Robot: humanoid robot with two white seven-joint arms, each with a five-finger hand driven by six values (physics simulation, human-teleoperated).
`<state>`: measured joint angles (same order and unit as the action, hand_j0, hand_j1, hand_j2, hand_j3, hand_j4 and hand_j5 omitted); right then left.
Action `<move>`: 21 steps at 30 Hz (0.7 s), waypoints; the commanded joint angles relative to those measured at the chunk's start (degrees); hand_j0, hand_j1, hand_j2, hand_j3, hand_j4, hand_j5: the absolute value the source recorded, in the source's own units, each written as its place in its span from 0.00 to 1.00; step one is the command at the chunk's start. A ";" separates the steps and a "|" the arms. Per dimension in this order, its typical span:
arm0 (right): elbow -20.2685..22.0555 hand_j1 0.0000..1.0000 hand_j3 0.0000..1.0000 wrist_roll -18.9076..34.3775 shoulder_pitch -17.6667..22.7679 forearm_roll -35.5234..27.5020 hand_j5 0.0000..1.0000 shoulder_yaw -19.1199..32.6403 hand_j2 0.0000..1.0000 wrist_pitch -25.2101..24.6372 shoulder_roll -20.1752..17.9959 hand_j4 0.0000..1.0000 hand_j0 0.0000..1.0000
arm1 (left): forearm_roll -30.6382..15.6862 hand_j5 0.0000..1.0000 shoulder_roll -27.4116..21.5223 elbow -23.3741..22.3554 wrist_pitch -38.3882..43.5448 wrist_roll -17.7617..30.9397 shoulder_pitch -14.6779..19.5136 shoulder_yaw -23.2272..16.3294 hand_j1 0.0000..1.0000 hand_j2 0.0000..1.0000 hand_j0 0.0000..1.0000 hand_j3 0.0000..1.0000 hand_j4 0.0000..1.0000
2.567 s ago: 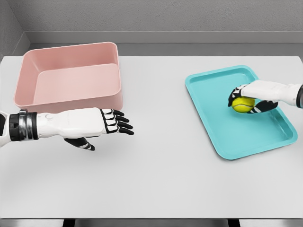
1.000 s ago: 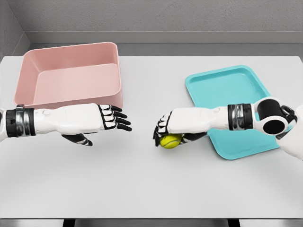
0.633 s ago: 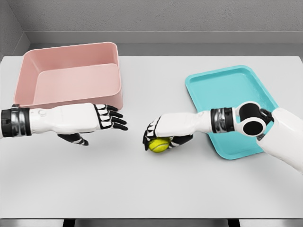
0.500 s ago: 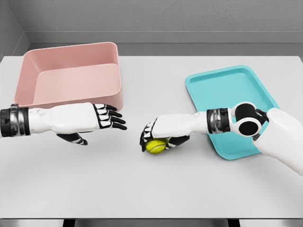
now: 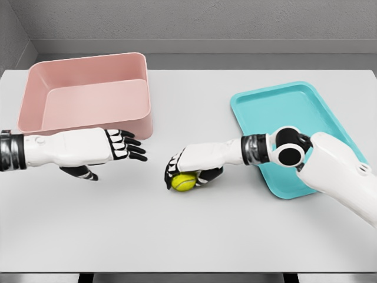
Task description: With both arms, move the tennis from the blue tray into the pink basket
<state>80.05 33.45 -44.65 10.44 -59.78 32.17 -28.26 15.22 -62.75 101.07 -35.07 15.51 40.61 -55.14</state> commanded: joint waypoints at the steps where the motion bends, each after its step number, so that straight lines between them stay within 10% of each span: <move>1: -0.51 0.60 0.60 -0.05 0.00 -0.43 0.60 -0.34 0.60 -0.18 0.40 0.60 0.60 | -0.37 1.00 -0.62 0.00 0.07 -0.13 0.00 0.20 1.00 1.00 1.00 1.00 1.00; 7: -1.12 0.68 0.68 0.04 0.00 -0.43 0.68 -0.43 0.68 -0.27 0.40 0.68 0.68 | -0.54 1.00 -0.18 0.00 0.07 -0.57 0.00 0.29 1.00 1.00 1.00 1.00 1.00; 9: -1.21 1.00 1.00 -0.40 0.00 -0.60 1.00 -0.34 1.00 -1.85 0.40 1.00 1.00 | -0.54 1.00 -0.18 0.00 0.07 -0.66 0.00 0.29 1.00 1.00 1.00 1.00 1.00; 21: -1.04 1.00 1.00 -0.40 -1.49 -1.04 1.00 0.36 1.00 -1.94 -0.65 1.00 1.00 | -0.46 1.00 -2.29 0.00 0.07 -0.48 -0.26 0.38 1.00 1.00 1.00 1.00 1.00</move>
<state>78.97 33.05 -46.49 9.87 -59.81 30.16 -28.62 15.06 -64.06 101.04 -35.07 14.99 40.34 -54.83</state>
